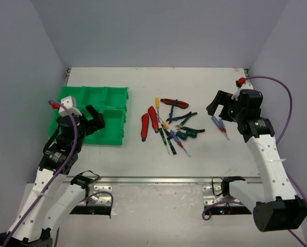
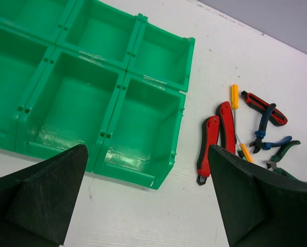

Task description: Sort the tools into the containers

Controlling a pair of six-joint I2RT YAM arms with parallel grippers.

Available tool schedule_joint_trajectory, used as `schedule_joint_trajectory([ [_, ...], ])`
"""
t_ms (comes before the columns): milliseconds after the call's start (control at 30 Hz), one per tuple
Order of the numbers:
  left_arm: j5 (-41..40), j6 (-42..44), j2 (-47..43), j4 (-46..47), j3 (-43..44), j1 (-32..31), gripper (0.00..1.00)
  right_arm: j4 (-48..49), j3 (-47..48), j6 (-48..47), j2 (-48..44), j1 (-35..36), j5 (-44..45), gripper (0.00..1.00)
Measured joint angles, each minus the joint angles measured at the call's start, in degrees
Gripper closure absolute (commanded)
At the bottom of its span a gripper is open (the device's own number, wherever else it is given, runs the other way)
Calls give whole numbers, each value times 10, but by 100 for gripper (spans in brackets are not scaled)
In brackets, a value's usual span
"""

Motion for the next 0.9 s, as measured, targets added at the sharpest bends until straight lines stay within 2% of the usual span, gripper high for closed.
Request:
schedule_joint_trajectory([
  [100,7,0,12,0,0,0,0,23,-6,2,2,0,7,1],
  [233,18,1,22,1,0,0,0,106,-51,1,-2,0,-3,1],
  [333,27,3,29,5,-3,0,0,184,-93,-18,9,0,-45,1],
  [400,33,3,29,5,-7,0,0,197,-77,-42,52,0,-81,1],
  [533,42,5,29,10,-7,0,0,151,105,-119,249,8,-128,1],
  [700,52,7,32,16,-10,0,0,43,378,-266,510,61,-63,3],
  [800,58,9,42,18,-11,0,0,2,441,-357,610,116,-19,6],
  [900,59,9,52,18,-11,0,0,-28,446,-419,673,160,-4,9],
])
